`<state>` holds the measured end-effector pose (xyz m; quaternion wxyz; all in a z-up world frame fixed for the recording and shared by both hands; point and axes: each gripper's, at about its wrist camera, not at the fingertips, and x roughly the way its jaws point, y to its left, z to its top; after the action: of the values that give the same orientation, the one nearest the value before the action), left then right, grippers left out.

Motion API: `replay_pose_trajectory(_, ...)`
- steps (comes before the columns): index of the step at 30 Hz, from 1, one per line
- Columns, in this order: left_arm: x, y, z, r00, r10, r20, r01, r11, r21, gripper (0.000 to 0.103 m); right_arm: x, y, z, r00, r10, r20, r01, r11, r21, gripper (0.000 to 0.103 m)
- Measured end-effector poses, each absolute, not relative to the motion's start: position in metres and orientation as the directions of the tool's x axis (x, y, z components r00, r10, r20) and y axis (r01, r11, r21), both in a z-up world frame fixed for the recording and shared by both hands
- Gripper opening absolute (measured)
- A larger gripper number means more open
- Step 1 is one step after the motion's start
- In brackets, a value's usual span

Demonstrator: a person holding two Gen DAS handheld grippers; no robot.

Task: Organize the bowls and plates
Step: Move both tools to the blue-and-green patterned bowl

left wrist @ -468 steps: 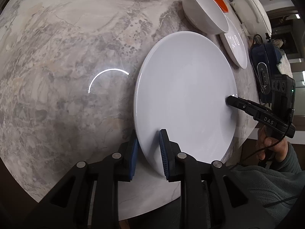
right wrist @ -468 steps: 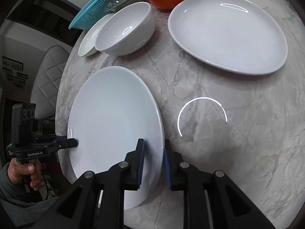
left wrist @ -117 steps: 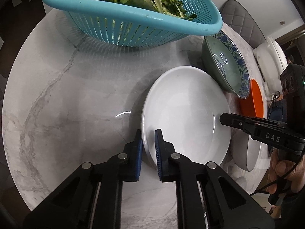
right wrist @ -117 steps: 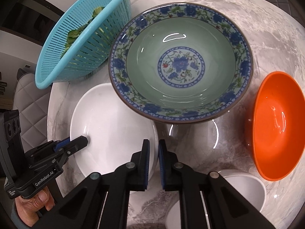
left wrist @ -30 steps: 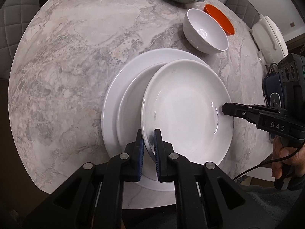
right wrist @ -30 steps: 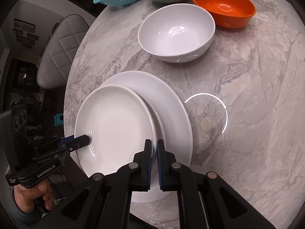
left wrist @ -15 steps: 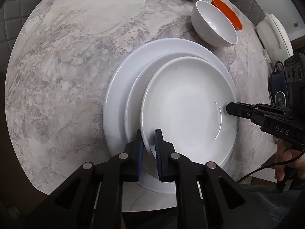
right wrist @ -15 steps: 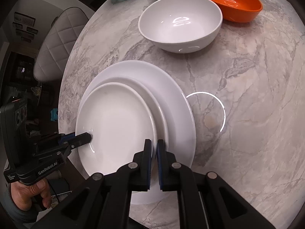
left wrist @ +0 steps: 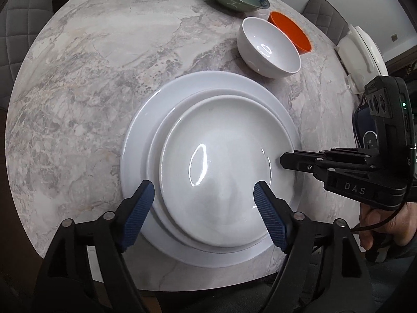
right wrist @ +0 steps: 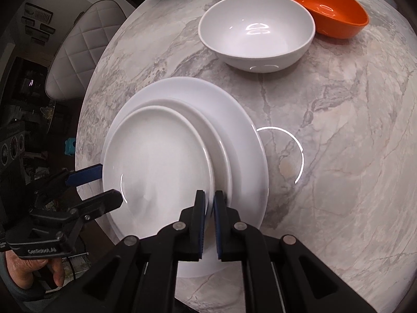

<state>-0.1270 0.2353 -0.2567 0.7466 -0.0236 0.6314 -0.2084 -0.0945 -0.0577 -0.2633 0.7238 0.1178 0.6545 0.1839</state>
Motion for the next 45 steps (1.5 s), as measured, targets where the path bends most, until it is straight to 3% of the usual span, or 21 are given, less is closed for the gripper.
replay_pose_trajectory(8, -0.127, 0.26, -0.231, 0.219, -0.353, -0.909, 0.184, 0.93, -0.317, 0.078, -0.095, -0.064, -0.265, 0.086, 0.45, -0.889, -0.129, 0.89, 0.438, 0.013)
replay_pose_trajectory(10, -0.126, 0.268, -0.223, 0.241, -0.376, -0.895, 0.167, 0.924, -0.344, 0.078, -0.095, -0.066, -0.264, 0.087, 0.475, -0.876, -0.12, 0.878, 0.464, 0.02)
replay_pose_trajectory(14, -0.114, 0.281, -0.213, 0.265, -0.433, -0.861, 0.169, 0.9, -0.401, 0.081, -0.097, -0.069, -0.248, 0.143, 0.522, -0.841, -0.108, 0.853, 0.511, 0.058)
replay_pose_trajectory(15, -0.109, 0.283, -0.213, 0.266, -0.449, -0.853, 0.171, 0.893, -0.417, 0.088, -0.098, -0.071, -0.241, 0.171, 0.528, -0.832, -0.107, 0.849, 0.517, 0.065)
replay_pose_trajectory(17, -0.099, 0.285, -0.212, 0.275, -0.483, -0.831, 0.179, 0.875, -0.45, 0.1, -0.101, -0.079, -0.224, 0.237, 0.571, -0.786, -0.108, 0.819, 0.563, 0.067)
replay_pose_trajectory(20, -0.081, 0.288, -0.21, 0.267, -0.518, -0.812, 0.185, 0.855, -0.484, 0.102, -0.104, -0.101, -0.199, 0.36, 0.594, -0.719, -0.099, 0.791, 0.603, 0.075)
replay_pose_trajectory(27, -0.021, 0.293, -0.213, 0.212, -0.521, -0.827, 0.12, 0.853, -0.507, 0.102, -0.095, -0.168, -0.165, 0.527, 0.499, -0.688, 0.046, 0.791, 0.61, 0.075)
replay_pose_trajectory(31, 0.019, 0.288, -0.202, 0.273, -0.477, -0.835, 0.124, 0.879, -0.461, 0.101, -0.074, -0.196, -0.146, 0.577, 0.457, -0.677, 0.055, 0.805, 0.59, 0.075)
replay_pose_trajectory(38, 0.082, 0.245, -0.192, 0.312, -0.428, -0.848, 0.156, 0.904, -0.399, 0.101, 0.007, -0.228, -0.139, 0.558, 0.476, -0.679, -0.011, 0.823, 0.568, 0.075)
replay_pose_trajectory(45, 0.146, 0.172, -0.207, 0.301, -0.376, -0.876, 0.219, 0.922, -0.321, 0.1, 0.115, -0.237, -0.169, 0.45, 0.573, -0.685, -0.074, 0.789, 0.61, 0.075)
